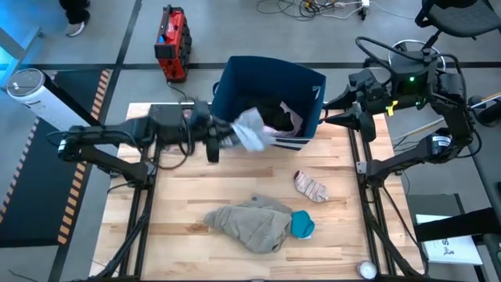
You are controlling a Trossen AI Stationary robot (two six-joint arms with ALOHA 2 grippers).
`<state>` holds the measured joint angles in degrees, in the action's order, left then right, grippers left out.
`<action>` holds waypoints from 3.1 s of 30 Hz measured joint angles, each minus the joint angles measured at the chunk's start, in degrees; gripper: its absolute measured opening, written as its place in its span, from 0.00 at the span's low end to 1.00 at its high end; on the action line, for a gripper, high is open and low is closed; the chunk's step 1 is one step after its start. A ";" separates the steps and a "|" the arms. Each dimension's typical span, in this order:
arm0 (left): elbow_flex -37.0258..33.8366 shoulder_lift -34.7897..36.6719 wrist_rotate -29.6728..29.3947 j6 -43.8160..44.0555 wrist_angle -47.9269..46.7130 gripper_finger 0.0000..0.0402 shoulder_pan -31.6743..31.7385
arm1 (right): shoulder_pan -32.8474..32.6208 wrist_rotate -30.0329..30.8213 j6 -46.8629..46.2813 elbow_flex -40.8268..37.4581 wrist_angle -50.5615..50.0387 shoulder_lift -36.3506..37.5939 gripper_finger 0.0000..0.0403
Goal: Sort clothes
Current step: Put the gray underwear into the blue laundry bin, then put the white sock into the blue laundry bin
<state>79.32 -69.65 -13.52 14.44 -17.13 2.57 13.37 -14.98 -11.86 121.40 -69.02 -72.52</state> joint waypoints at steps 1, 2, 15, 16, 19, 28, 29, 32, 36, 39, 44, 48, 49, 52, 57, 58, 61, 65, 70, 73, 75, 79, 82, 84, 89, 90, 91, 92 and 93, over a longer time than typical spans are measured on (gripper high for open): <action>2.34 -0.79 -0.31 -1.59 -0.95 0.01 1.50 | 0.00 0.02 0.00 0.00 0.47 -0.04 0.53; 4.81 -1.99 -0.48 -2.91 -2.29 0.01 3.23 | 0.00 0.02 0.02 0.00 0.79 -0.08 0.53; 41.42 -29.27 6.84 -20.30 -30.20 0.01 23.12 | 0.00 2.19 0.52 -0.02 3.39 -1.62 0.52; 43.36 -31.56 7.32 -21.42 -30.87 0.01 24.01 | 0.00 2.75 0.53 -0.02 3.88 -1.78 0.52; 48.07 -37.40 11.79 -24.31 -31.40 0.01 26.73 | 0.01 3.06 0.49 -0.02 4.15 -2.36 0.54; 54.61 -49.62 17.64 -25.51 -32.37 0.03 31.57 | 0.02 3.06 0.37 -0.02 4.22 -4.31 0.56; 54.65 -50.40 17.62 -25.94 -32.43 0.04 31.91 | 0.01 3.06 0.36 -0.02 4.22 -4.50 0.56; 54.70 -52.45 17.53 -26.88 -32.47 0.06 32.50 | 0.00 3.06 0.28 -0.02 4.27 -4.92 0.55; 54.70 -53.75 17.55 -32.51 -32.74 0.11 32.70 | 0.00 3.06 -0.22 -0.02 4.38 -4.93 0.57; 54.70 -53.76 17.55 -33.67 -32.48 0.17 32.70 | 0.00 3.08 -0.37 -0.02 4.42 -4.93 0.59; 55.09 -53.20 17.58 -30.67 -36.90 0.31 32.70 | 0.00 3.50 -1.04 -0.02 4.29 -4.60 0.63; 55.66 -50.40 17.58 -29.91 -40.34 0.43 32.57 | -0.17 4.79 -0.72 -0.02 2.38 -3.87 0.65; 55.66 -49.49 17.54 -29.83 -41.01 0.45 32.39 | -0.31 5.16 -0.39 -0.02 1.30 -3.67 0.65; 55.66 -46.39 17.35 -29.17 -42.41 0.53 31.78 | -0.78 7.63 0.98 -0.02 -3.85 -3.17 0.65; 55.64 -38.74 17.28 -26.12 -42.85 0.61 30.48 | -2.69 8.76 0.76 -1.63 -10.50 -2.19 0.64; 55.64 -37.15 17.28 -25.42 -42.91 0.62 30.12 | -3.46 8.74 0.58 -2.49 -11.27 -1.96 0.64; 55.64 -32.46 17.01 -23.05 -42.75 0.62 28.65 | -6.22 9.42 -0.26 -6.17 -13.69 -1.10 0.65; 55.64 -26.73 16.23 -19.16 -42.58 0.59 26.09 | -10.10 10.71 -2.56 -14.79 -14.12 1.28 0.68; 55.60 -21.48 11.00 -17.83 -44.70 0.54 22.34 | -15.57 10.71 -8.82 -30.09 -9.21 6.81 0.70; 55.60 -19.37 7.53 -16.74 -45.95 0.53 19.61 | -18.97 10.84 -14.33 -39.72 -3.16 11.26 0.71; 55.60 -18.33 6.07 -15.32 -46.81 0.53 18.25 | -21.49 11.55 -18.70 -46.11 0.62 14.00 0.71; 55.55 -17.20 4.83 -12.34 -48.74 0.55 16.19 | -26.79 16.02 -25.94 -57.88 6.27 17.88 0.70; 55.55 -17.11 4.86 -11.03 -49.78 0.56 15.02 | -30.50 20.62 -29.73 -66.00 9.32 18.95 0.68; 55.53 -17.27 4.87 -10.49 -49.99 0.57 14.55 | -32.41 22.48 -32.23 -70.91 11.05 19.02 0.68; 55.53 -17.31 4.88 -9.35 -49.92 0.58 13.90 | -35.12 24.02 -36.74 -81.77 17.75 17.45 0.66; 55.53 -17.31 4.94 -9.00 -49.94 0.58 13.85 | -35.39 24.04 -37.38 -83.60 19.69 16.91 0.66; 55.50 -17.31 4.96 -8.82 -49.90 0.58 13.83 | -35.55 24.02 -38.14 -85.35 21.62 16.36 0.66; 55.40 -17.31 4.97 -8.78 -49.81 0.57 13.83 | -35.69 24.06 -38.57 -87.03 23.59 15.75 0.66; 55.27 -17.31 4.99 -8.76 -49.62 0.57 13.83 | -35.74 24.04 -39.13 -88.68 25.85 15.13 0.67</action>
<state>134.59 -86.96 -8.54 5.68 -66.74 16.40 -22.37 9.06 -50.99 32.72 -43.17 -57.39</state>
